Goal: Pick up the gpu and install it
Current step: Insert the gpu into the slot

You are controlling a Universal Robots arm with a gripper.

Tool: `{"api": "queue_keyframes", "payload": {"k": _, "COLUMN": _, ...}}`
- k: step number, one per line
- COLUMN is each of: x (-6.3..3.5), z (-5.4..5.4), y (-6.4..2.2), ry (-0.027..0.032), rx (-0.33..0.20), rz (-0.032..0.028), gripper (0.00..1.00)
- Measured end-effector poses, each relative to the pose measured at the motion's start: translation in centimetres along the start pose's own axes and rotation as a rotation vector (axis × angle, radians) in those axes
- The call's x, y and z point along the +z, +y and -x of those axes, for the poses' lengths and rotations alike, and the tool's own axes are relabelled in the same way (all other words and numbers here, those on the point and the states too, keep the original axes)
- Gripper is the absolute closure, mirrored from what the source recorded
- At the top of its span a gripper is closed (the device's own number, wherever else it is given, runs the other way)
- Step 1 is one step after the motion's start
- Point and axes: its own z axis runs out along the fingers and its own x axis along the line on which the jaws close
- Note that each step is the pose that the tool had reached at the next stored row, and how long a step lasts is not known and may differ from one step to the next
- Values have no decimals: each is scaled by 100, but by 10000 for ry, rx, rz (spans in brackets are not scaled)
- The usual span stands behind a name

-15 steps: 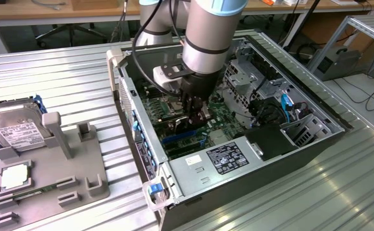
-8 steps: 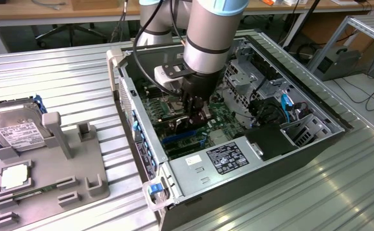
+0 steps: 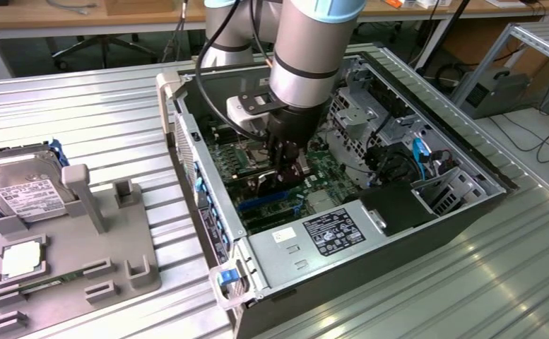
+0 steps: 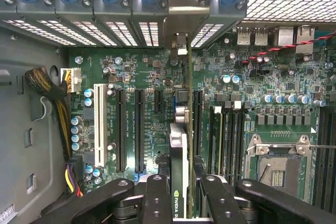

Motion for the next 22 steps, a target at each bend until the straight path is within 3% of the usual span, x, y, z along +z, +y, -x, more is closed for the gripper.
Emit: {"api": "queue_keyframes", "payload": {"k": 22, "x": 30, "z": 1, "y": 40, "ry": -3, "rx": 1, "rz": -2, "gripper": 73}}
